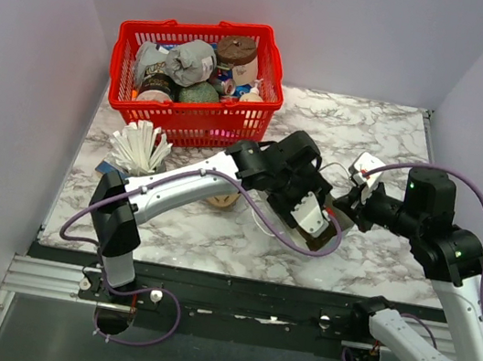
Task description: Pack the takeout coffee
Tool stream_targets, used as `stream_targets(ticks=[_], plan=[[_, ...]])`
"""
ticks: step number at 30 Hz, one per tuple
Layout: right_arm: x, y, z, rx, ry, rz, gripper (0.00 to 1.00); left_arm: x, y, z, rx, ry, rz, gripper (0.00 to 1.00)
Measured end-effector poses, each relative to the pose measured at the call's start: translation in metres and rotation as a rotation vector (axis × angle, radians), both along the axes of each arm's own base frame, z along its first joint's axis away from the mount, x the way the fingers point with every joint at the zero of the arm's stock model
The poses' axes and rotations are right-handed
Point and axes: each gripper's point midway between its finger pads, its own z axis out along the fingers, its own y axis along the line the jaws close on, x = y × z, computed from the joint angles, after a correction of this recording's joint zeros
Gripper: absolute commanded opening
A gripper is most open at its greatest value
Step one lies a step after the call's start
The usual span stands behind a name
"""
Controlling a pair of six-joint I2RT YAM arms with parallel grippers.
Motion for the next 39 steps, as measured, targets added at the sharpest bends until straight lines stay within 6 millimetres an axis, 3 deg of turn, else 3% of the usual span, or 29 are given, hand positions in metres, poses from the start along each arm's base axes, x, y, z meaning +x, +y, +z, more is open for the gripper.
stream_targets(ticks=[12,31,39], plan=[[0.000,0.000,0.000,0.000,-0.001,0.002,0.00,-0.003,0.016,-0.009,0.133,-0.028,-0.051,0.00],[-0.008,0.005,0.000,0.013,0.010,0.045,0.01,0.002,0.022,-0.034,0.245,-0.097,-0.100,0.00],[-0.010,0.006,-0.001,0.016,0.019,0.052,0.00,0.008,0.014,-0.044,0.220,-0.098,-0.067,0.00]])
